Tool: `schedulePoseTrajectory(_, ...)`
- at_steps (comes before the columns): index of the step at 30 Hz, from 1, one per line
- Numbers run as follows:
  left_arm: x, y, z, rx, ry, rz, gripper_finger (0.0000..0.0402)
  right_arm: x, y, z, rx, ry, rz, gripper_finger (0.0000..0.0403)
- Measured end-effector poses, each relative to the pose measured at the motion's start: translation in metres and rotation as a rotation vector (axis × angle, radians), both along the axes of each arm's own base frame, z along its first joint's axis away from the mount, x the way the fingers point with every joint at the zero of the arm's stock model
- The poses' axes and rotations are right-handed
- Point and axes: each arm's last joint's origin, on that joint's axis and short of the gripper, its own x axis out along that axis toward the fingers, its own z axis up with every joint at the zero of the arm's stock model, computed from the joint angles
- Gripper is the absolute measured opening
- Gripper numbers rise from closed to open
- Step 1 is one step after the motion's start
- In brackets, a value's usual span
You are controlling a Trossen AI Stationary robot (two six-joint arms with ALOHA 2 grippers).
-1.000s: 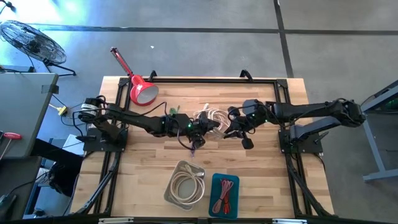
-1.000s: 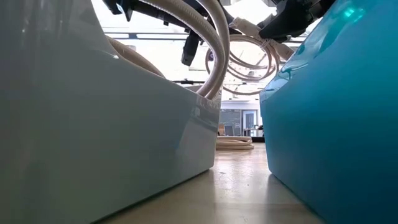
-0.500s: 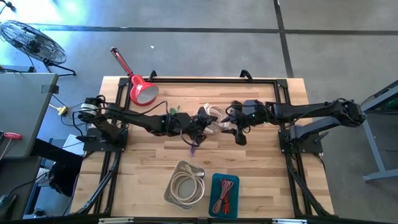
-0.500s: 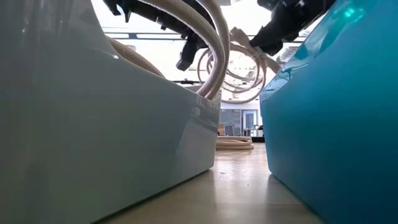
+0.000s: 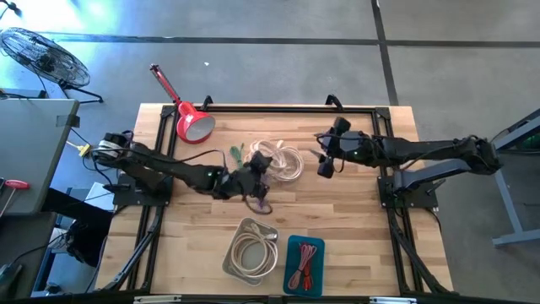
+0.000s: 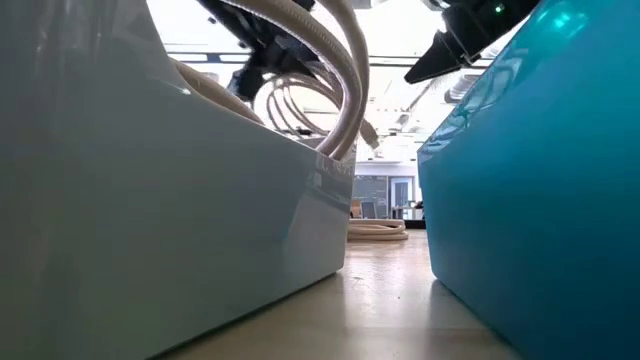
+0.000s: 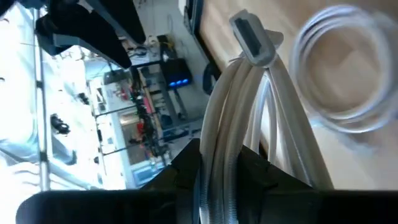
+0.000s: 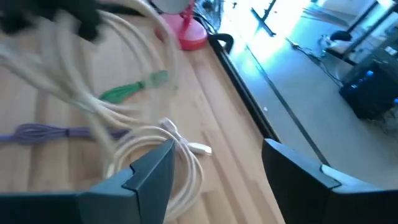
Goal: Pick & Place USB Port
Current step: Put the light brown HDMI cable into the white bin
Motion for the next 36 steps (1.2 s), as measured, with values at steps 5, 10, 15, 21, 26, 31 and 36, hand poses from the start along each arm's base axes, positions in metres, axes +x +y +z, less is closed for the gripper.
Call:
schedulePoseTrajectory(5, -0.027, -0.022, 0.010, -0.174, -0.014, -0.059, 0.0052, -0.006, 0.000, 0.001, 0.009, 0.011, -0.028, 0.0231)
schedulePoseTrajectory(10, -0.058, -0.038, 0.027, -0.343, -0.040, -0.128, 0.0052, -0.005, 0.000, 0.000, 0.016, 0.015, -0.029, 0.0232)
schedulePoseTrajectory(15, -0.085, -0.054, 0.047, -0.521, -0.060, -0.283, 0.0052, -0.005, 0.000, 0.000, 0.022, 0.013, -0.032, 0.0232)
schedulePoseTrajectory(21, -0.107, -0.071, 0.058, -0.888, 0.001, -0.503, 0.0052, -0.005, 0.000, 0.000, 0.032, 0.007, -0.041, 0.0232)
schedulePoseTrajectory(26, -0.109, -0.079, 0.058, -1.080, 0.037, -0.535, 0.0052, -0.005, -0.001, 0.000, 0.032, 0.001, -0.044, 0.0232)
schedulePoseTrajectory(31, -0.101, -0.086, 0.058, -1.234, 0.050, -0.604, 0.0052, -0.005, -0.001, 0.000, 0.033, -0.006, -0.044, 0.0232)
schedulePoseTrajectory(36, -0.092, -0.097, 0.046, -1.306, 0.162, -0.653, 0.0052, -0.005, -0.001, 0.000, 0.046, -0.009, -0.052, 0.0232)
